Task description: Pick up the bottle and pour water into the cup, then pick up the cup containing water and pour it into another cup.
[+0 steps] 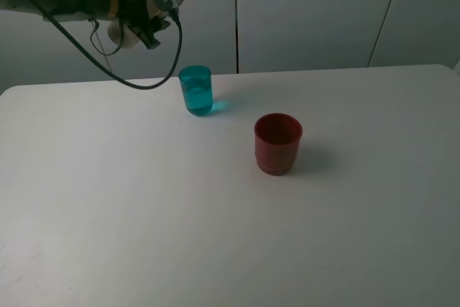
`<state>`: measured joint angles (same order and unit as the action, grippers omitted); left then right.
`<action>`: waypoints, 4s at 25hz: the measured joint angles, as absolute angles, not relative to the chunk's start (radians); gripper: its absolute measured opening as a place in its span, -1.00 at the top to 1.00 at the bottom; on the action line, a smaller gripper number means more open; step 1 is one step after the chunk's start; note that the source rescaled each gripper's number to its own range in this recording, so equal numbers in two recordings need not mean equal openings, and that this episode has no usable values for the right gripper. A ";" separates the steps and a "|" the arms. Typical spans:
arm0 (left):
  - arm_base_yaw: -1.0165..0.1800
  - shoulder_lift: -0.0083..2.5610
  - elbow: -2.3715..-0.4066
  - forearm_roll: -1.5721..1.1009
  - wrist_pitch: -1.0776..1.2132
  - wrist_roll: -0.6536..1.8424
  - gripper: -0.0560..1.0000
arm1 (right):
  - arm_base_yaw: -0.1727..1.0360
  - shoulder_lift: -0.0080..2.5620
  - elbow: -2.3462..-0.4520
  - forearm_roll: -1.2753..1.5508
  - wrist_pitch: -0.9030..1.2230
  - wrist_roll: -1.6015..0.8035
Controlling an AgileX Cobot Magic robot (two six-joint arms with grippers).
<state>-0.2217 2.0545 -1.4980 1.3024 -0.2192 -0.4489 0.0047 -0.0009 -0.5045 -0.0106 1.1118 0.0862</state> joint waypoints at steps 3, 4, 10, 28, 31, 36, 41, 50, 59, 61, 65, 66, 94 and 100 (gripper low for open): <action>-0.194 2.002 -1.407 1.263 -0.327 -0.551 0.89 | 0.005 -0.001 -0.504 -0.011 1.112 0.088; -0.185 1.988 -1.381 1.248 -0.339 -0.567 0.89 | 0.005 -0.001 -0.504 -0.011 1.112 0.088; -0.119 1.959 -1.176 1.154 -0.530 -0.580 0.89 | 0.005 -0.001 -0.504 -0.011 1.112 0.088; 0.151 1.997 -0.880 0.865 -0.992 -0.256 0.89 | 0.005 -0.001 -0.504 -0.011 1.112 0.088; 0.183 2.050 -0.880 0.862 -1.078 -0.255 0.89 | 0.005 -0.001 -0.504 -0.011 1.112 0.088; 0.197 2.138 -0.880 0.826 -1.179 -0.217 0.89 | 0.005 -0.001 -0.504 -0.011 1.112 0.088; 0.197 2.207 -0.880 0.812 -1.191 -0.197 0.89 | 0.005 -0.001 -0.504 -0.011 1.112 0.088; 0.199 2.264 -0.882 0.797 -1.238 -0.139 0.89 | 0.005 -0.001 -0.504 -0.011 1.112 0.088; 0.199 2.267 -0.882 0.793 -1.247 -0.131 0.82 | 0.005 -0.001 -0.504 -0.011 1.112 0.088; 0.199 2.271 -0.882 0.793 -1.230 -0.129 0.12 | 0.005 -0.001 -0.504 -0.011 1.112 0.088; 0.199 2.275 -0.882 0.793 -1.213 -0.129 -0.89 | 0.005 -0.001 -0.504 -0.011 1.112 0.088; 0.199 2.275 -0.882 0.793 -1.213 -0.129 -0.93 | 0.005 -0.001 -0.504 -0.011 1.112 0.088; 0.197 1.826 -0.880 0.744 -1.185 -0.225 -0.95 | 0.005 -0.001 -0.504 -0.011 1.112 0.090; 0.137 1.656 -0.880 0.744 -0.935 -0.356 -0.95 | 0.005 -0.001 -0.504 -0.011 1.112 0.090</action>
<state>0.1371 1.6560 -0.8800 0.7437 -0.9351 -0.3560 0.0047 -0.0009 -0.5045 -0.0106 1.1118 0.0903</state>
